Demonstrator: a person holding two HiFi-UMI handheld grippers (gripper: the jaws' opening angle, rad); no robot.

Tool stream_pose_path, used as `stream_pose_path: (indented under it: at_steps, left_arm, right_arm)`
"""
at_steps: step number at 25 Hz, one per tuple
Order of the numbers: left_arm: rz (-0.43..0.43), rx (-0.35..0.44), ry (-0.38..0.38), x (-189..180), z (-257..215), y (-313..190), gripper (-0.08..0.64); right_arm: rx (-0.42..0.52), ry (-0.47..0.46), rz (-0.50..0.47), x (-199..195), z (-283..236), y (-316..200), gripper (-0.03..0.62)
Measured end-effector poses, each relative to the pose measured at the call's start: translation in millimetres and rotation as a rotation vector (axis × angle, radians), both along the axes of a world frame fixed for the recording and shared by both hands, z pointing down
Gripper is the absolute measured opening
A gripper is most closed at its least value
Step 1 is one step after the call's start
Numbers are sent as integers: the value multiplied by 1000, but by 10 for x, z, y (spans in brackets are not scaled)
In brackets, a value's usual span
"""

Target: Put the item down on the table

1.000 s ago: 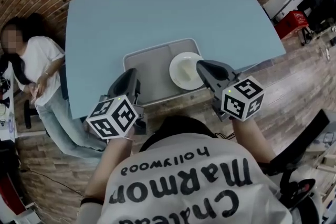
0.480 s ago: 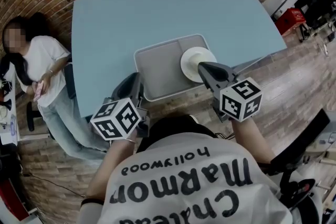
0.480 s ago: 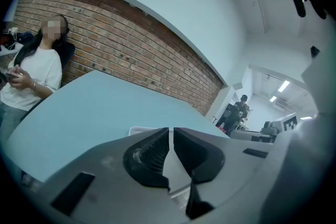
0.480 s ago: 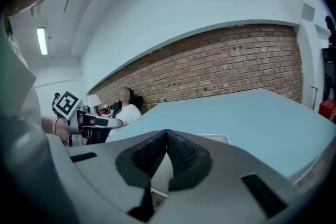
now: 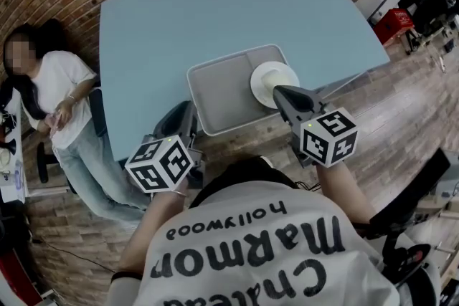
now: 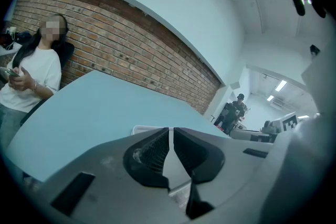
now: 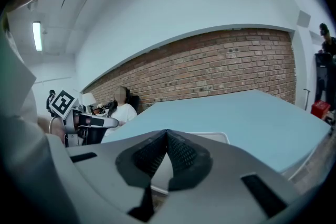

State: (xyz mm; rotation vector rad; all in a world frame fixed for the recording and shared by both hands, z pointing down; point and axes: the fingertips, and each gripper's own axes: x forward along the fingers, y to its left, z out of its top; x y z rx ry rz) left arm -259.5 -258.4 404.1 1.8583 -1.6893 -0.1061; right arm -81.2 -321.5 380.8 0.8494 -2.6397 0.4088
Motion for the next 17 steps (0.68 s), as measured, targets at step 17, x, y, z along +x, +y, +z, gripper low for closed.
stream_pose_path:
  at_steps: [17]
  left_arm:
    - [4, 12, -4, 17, -44, 5, 32]
  right_arm:
    - [-4, 16, 2, 33, -6, -1, 9]
